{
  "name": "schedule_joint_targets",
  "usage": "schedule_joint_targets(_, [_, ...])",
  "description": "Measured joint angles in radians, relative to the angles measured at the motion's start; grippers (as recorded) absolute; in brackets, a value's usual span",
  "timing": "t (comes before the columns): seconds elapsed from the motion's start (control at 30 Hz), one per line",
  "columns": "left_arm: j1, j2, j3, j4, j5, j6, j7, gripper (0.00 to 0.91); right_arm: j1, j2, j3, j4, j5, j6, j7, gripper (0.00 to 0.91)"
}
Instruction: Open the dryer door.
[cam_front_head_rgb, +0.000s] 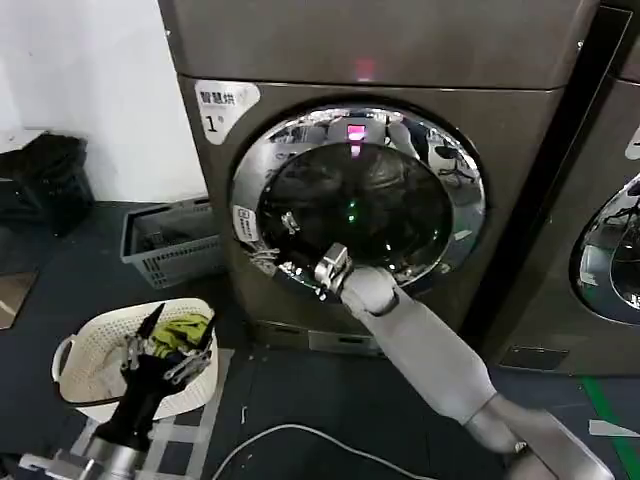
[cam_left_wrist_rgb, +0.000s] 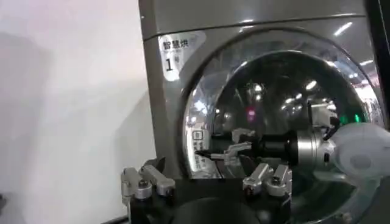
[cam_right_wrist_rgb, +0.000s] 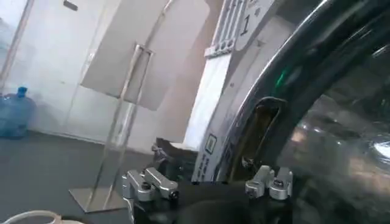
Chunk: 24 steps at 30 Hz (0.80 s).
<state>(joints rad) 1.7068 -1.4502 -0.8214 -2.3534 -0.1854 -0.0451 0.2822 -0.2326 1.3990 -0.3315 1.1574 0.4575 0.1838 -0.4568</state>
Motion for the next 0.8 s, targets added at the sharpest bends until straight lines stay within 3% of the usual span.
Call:
schedule_joint_targets(0.47, [-0.003,-0.005,-0.001,0.0,-0.001,-0.002,0.001,0.907,0.031,-0.034,-0.044,-0.023,0.097,0.109,-0.194,0.907])
schedule_joint_targets(0.8, [-0.008,0.005,-0.01,0.006,0.001,-0.004,0.001,0.907,-0.01,-0.096,-0.016,0.039,0.18,0.148,-0.432,0.907])
